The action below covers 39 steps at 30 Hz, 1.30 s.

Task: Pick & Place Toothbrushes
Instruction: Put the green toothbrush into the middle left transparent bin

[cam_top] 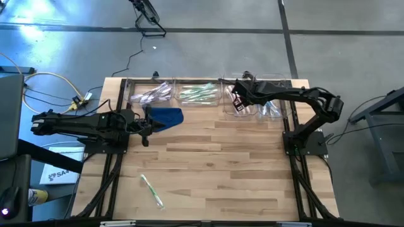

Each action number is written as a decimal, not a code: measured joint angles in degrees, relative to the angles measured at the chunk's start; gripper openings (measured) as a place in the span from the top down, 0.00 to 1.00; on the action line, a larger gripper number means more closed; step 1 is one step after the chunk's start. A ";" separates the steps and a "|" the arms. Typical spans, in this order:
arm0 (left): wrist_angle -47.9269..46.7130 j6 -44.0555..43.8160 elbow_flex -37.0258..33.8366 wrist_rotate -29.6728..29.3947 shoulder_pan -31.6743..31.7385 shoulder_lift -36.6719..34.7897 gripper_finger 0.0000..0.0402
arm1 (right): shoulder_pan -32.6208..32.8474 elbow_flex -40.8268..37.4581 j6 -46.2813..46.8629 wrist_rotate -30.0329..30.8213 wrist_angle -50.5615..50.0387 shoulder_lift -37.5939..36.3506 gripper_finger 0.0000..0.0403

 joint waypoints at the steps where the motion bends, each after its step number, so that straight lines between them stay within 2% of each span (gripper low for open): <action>1: -0.01 0.00 0.00 0.00 0.00 0.01 1.00 | 0.02 0.00 -0.36 0.00 0.02 0.00 0.65; 5: 0.00 0.00 0.00 0.00 0.00 0.01 1.00 | 0.04 0.00 -1.30 -0.64 0.05 0.00 0.64; 10: 0.00 0.00 0.00 0.00 0.00 0.01 1.00 | 0.11 1.13 -2.01 -0.52 -0.21 -1.09 0.69; 17: 0.00 0.04 0.00 -0.01 0.00 0.01 1.00 | 2.61 5.53 -5.14 -0.62 2.29 -5.23 0.85; 22: -1.11 1.79 0.00 0.00 0.00 -0.01 1.00 | 6.74 5.77 -10.49 -5.86 7.53 -7.83 0.98; 28: -3.08 1.57 0.00 0.00 0.00 0.01 1.00 | 12.19 5.77 -12.02 -9.86 10.36 -8.41 0.99; 32: -3.04 1.57 0.00 0.00 0.00 0.00 1.00 | 16.01 4.84 -10.16 -8.45 11.67 -8.41 0.99; 36: -3.04 1.56 0.00 0.00 0.00 -0.01 1.00 | 19.93 0.65 -8.02 -4.13 15.53 -8.44 1.00; 39: -3.06 1.55 0.00 0.00 0.00 0.00 1.00 | 22.49 -2.79 -5.26 -3.86 18.63 -8.41 1.00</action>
